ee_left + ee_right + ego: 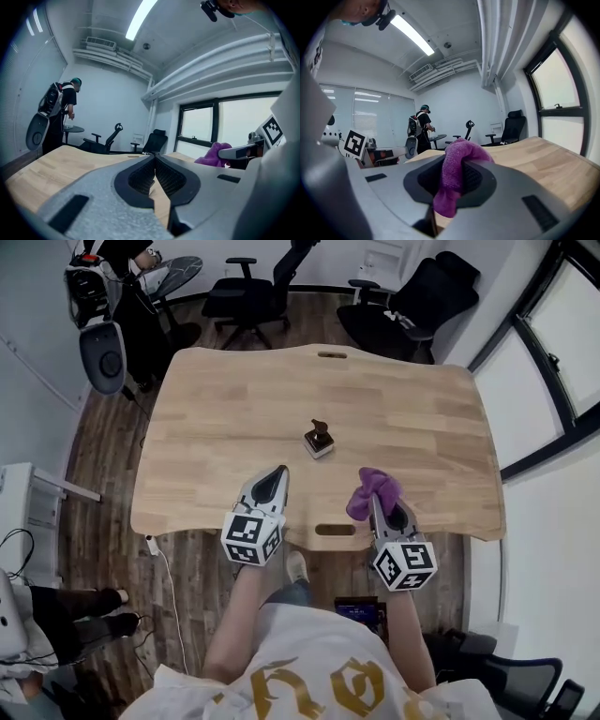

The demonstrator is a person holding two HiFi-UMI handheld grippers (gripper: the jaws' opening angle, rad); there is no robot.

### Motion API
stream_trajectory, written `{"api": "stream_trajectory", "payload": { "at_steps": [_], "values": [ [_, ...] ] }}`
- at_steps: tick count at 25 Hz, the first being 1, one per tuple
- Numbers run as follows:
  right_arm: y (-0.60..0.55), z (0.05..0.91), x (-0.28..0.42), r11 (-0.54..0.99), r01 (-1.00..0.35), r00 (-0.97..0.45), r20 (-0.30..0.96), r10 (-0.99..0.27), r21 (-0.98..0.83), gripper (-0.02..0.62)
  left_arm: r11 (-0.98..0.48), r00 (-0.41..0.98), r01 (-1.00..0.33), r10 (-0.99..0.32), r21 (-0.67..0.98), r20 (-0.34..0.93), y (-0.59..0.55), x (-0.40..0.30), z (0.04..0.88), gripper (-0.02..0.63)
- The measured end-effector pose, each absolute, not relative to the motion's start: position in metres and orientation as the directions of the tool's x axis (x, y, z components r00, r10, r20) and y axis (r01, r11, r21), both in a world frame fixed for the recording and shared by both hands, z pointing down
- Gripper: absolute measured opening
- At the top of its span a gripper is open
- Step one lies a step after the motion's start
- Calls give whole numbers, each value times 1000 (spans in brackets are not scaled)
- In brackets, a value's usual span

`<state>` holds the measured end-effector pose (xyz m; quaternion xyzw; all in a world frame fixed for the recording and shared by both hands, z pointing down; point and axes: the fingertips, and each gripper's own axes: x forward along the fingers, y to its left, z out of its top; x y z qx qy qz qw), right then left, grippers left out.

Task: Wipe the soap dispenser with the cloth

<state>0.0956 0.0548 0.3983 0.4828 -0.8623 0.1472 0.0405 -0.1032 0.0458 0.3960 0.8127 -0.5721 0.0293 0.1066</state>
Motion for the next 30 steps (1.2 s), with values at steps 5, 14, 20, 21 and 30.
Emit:
{"api": "stream_trajectory", "payload": {
  "at_steps": [5,14,20,21,30],
  "values": [
    [4,422,85,463,-852,-516,253,-818,-244,52,-325,355,-932,-907,161,227,-3,-114,425,9],
    [-36,438,69,436,-860,-501,283,-818,-265,52,-322,361,-928,-902,186,239,-50,-132,440,11],
    [-40,432,66,426,-868,-488,273,-829,-258,52,-334,376,-921,-897,200,233,-58,-133,440,11],
    [-40,429,67,423,-869,-485,270,-832,-258,52,-333,375,-921,-898,201,229,-58,-134,438,11],
    [-46,404,61,420,-857,-482,176,-858,-299,52,-361,393,-914,-902,187,178,-61,-137,418,11]
  ]
}}
